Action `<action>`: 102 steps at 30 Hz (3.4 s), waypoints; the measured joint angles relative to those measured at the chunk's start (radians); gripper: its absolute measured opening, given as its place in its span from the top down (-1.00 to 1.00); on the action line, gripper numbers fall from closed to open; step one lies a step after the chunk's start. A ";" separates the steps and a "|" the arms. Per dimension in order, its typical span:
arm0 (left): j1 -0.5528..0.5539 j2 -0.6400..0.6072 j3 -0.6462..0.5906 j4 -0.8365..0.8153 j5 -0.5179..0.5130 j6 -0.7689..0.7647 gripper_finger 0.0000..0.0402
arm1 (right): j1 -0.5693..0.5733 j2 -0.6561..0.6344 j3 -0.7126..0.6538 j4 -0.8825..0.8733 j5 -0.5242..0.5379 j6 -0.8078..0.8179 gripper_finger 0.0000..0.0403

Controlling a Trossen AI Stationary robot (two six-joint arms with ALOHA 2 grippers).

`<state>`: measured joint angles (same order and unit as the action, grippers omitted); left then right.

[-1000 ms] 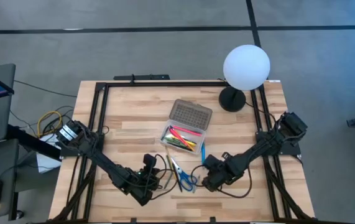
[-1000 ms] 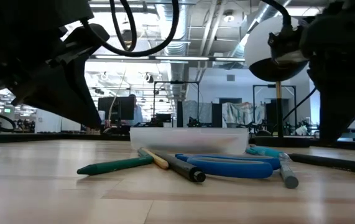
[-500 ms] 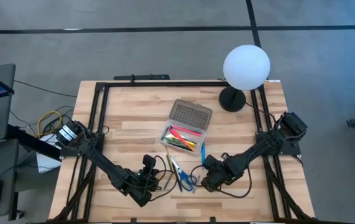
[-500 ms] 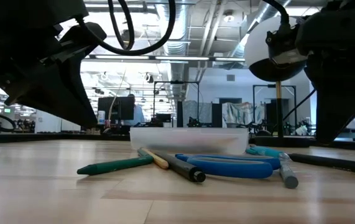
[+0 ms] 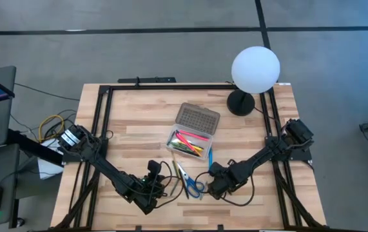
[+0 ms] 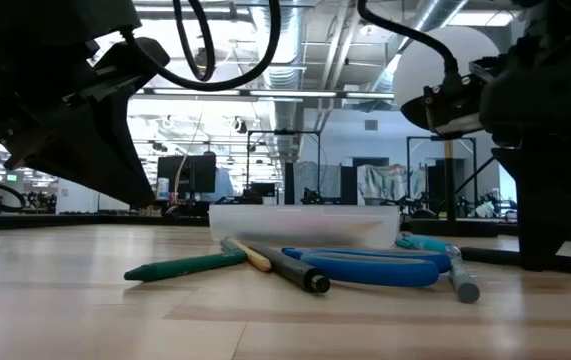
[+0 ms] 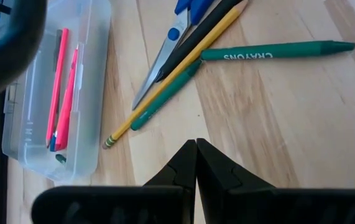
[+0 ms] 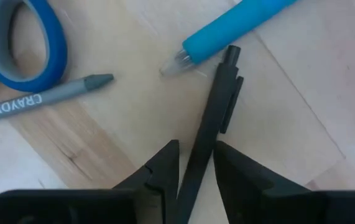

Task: Pick & place school supplies into a supply box
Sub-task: Put the black pen into the gray supply box, then put the green crayon into the gray supply box

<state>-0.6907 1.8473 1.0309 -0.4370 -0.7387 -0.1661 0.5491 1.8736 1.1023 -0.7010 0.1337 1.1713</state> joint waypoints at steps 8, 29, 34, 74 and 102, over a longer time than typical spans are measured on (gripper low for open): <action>0.000 0.000 0.000 0.001 -0.001 0.000 1.00 | 0.000 0.002 -0.001 -0.022 -0.003 -0.003 0.64; 0.000 0.000 0.000 0.001 -0.002 0.000 1.00 | 0.015 -0.004 -0.003 -0.025 0.013 -0.074 0.88; 0.000 0.000 0.000 0.001 -0.004 0.000 1.00 | 0.040 -0.010 0.016 -0.078 0.024 -0.081 0.92; 0.000 0.000 0.000 0.001 0.021 -0.009 1.00 | -0.466 -0.005 0.317 0.039 0.229 -0.697 0.87; -0.005 0.000 0.000 0.072 0.096 -0.054 1.00 | -0.451 0.051 0.316 0.102 0.185 -0.942 0.31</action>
<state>-0.6955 1.8477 1.0309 -0.3654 -0.6425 -0.2202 0.0978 1.9242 1.4186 -0.5985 0.3192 0.2292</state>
